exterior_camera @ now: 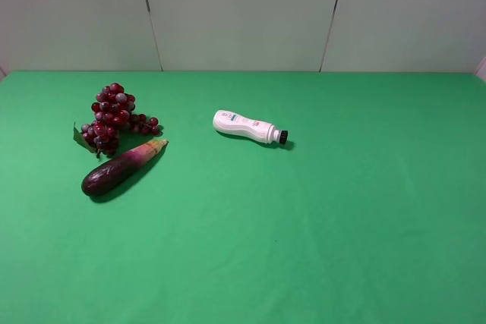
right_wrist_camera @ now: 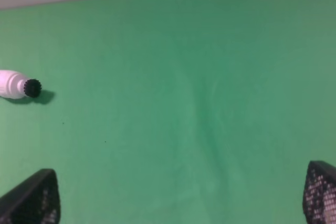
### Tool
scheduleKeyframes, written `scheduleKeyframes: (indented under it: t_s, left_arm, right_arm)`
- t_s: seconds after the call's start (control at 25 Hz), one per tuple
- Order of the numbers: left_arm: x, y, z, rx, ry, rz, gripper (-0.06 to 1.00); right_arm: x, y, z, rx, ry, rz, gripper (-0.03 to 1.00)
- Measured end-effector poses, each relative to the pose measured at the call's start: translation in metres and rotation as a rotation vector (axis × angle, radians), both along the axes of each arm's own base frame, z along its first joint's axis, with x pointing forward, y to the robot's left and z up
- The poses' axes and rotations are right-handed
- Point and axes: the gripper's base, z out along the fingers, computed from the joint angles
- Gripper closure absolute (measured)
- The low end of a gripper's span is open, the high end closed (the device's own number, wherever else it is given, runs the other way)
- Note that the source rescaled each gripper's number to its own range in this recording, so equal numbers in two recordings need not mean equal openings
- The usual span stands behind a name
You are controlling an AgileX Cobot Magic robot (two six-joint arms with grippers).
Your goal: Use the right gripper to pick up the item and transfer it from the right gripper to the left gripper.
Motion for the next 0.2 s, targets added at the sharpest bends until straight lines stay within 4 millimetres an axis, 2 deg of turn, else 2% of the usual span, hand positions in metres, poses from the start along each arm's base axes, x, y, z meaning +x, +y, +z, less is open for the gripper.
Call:
scheduleKeyframes:
  t_s: [0.2]
  left_arm:
    - [0.0,0.0,0.0,0.0,0.0,0.004,-0.05]
  right_arm:
    - [0.0,0.0,0.0,0.0,0.0,0.0,-0.03]
